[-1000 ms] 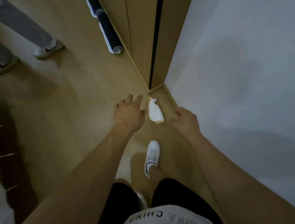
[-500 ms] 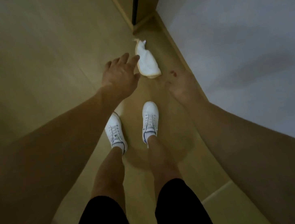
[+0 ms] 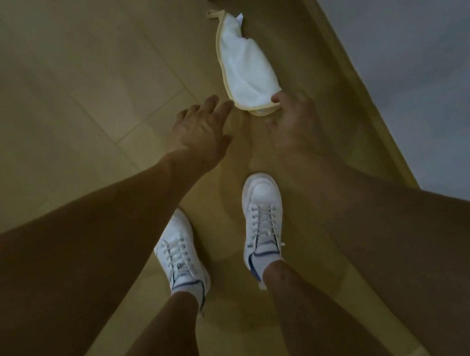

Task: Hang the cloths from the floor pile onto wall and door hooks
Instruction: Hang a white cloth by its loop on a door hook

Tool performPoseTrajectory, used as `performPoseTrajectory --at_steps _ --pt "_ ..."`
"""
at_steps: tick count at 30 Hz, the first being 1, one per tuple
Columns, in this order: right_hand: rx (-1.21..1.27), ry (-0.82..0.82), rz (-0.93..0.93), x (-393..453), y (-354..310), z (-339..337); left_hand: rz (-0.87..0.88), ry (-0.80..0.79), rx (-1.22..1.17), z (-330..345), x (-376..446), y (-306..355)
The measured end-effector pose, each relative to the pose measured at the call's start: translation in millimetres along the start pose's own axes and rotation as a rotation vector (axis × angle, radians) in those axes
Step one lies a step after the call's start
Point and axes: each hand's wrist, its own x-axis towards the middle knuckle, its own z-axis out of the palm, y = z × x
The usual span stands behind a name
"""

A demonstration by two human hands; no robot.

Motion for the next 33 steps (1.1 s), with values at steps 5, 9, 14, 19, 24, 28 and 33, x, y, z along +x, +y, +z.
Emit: performPoseTrajectory --at_steps 5,9,14,19,24,28,33 --pt "-0.139 0.057 -0.075 36 7 37 0.026 0.02 0.005 28 46 -2" --pt "-0.213 0.055 -0.092 64 18 59 0.023 0.037 -0.02 38 71 -1" --pt "-0.109 0.023 -0.078 73 28 65 0.003 0.037 -0.052 33 68 -2" --pt "-0.156 -0.095 -0.101 67 33 57 -0.006 0.018 -0.05 15 54 2" --pt "-0.212 -0.05 -0.145 73 36 67 -0.008 0.037 -0.013 16 61 -3" --pt "-0.185 0.002 -0.174 80 41 73 -0.024 0.024 -0.036 23 68 -3" --pt "0.08 -0.033 -0.103 77 45 71 -0.025 0.01 -0.032 26 58 0"
